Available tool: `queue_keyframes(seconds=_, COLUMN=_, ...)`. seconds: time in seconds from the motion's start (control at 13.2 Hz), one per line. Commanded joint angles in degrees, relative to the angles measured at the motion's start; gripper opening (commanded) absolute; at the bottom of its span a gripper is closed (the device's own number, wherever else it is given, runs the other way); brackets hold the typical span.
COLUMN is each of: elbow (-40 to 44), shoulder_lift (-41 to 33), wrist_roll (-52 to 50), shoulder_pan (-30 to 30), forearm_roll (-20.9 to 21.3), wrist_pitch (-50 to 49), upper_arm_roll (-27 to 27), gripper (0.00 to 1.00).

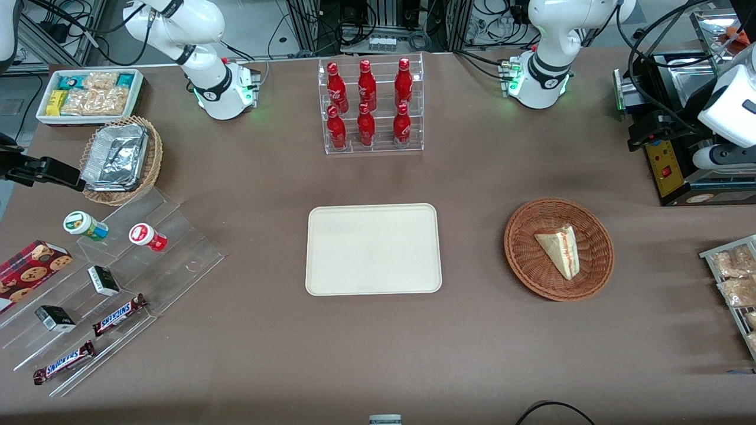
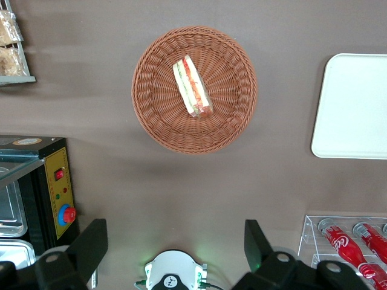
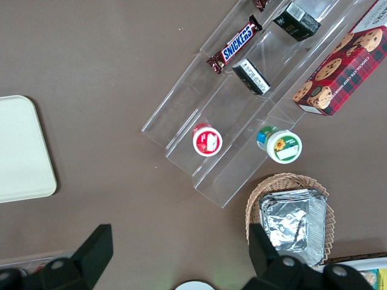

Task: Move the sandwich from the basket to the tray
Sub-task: 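Move the left gripper over the wicker basket holding the sandwich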

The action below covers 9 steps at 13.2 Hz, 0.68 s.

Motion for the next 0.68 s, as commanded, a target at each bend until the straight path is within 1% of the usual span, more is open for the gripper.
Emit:
queue_keyframes(seconds=0.0, elbow=0.2, shoulder_lift=-0.7, wrist_roll=-0.5, shoulder_pan=-1.2, forearm_roll=0.4, wrist_pitch=-0.6, upper_arm_roll=0.9, gripper=1.00)
queue_keyframes(seconds=0.08, elbow=-0.6, shoulder_lift=-0.3, wrist_roll=-0.7, shoulder_pan=-1.2, forearm_roll=0.4, wrist_pitch=0.1, upper_arm_roll=0.9, gripper=1.00)
queue_keyframes(seconds=0.23, elbow=-7.4, shoulder_lift=-1.3, wrist_roll=-1.1, shoulder_pan=-1.2, forearm_roll=0.4, wrist_pitch=5.1, upper_arm_roll=1.6, gripper=1.00)
queue_keyframes(seconds=0.3, elbow=-11.4, shoulder_lift=-2.3, wrist_roll=-2.8, shoulder_pan=-1.1, forearm_roll=0.5, wrist_pitch=9.3, upper_arm_roll=1.7, gripper=1.00)
queue_keyframes(seconds=0.45, elbow=-20.0, shoulder_lift=-4.2, wrist_roll=-9.4, shoulder_pan=-1.2, forearm_roll=0.6, wrist_pitch=17.9, upper_arm_roll=1.7, gripper=1.00)
queue_keyframes(seconds=0.6, elbow=-26.0, shoulder_lift=-4.6, wrist_roll=-13.9, shoulder_pan=-1.2, forearm_roll=0.6, wrist_pitch=25.1, upper_arm_roll=1.6, gripper=1.00)
